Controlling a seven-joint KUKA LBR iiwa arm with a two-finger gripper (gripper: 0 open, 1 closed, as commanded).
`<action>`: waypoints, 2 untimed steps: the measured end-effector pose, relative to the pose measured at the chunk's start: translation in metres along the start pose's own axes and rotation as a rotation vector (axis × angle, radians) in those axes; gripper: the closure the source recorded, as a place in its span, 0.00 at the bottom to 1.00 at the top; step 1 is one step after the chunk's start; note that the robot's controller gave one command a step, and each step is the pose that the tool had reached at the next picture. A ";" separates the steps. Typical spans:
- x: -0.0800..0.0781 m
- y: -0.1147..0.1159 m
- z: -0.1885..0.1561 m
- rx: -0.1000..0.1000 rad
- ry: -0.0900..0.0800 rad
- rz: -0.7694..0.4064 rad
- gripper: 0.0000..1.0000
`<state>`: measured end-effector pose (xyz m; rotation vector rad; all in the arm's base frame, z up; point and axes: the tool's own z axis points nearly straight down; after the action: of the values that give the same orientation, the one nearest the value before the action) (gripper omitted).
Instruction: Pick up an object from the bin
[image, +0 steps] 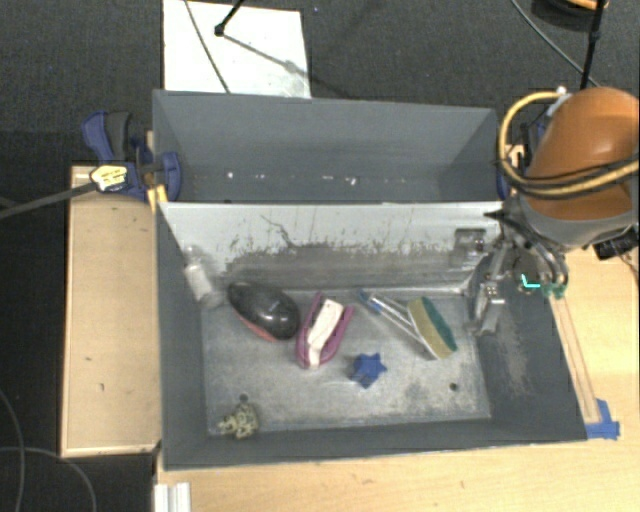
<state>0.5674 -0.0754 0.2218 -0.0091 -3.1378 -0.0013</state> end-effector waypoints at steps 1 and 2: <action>0.009 0.020 0.148 0.003 -0.028 -0.021 0.00; 0.008 0.021 0.143 0.002 -0.030 -0.024 1.00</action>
Offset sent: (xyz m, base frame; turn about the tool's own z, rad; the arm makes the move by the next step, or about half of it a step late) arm -0.0157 0.0216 -0.1507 -0.0229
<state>0.5593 -0.0546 0.0793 0.0282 -3.1681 0.0026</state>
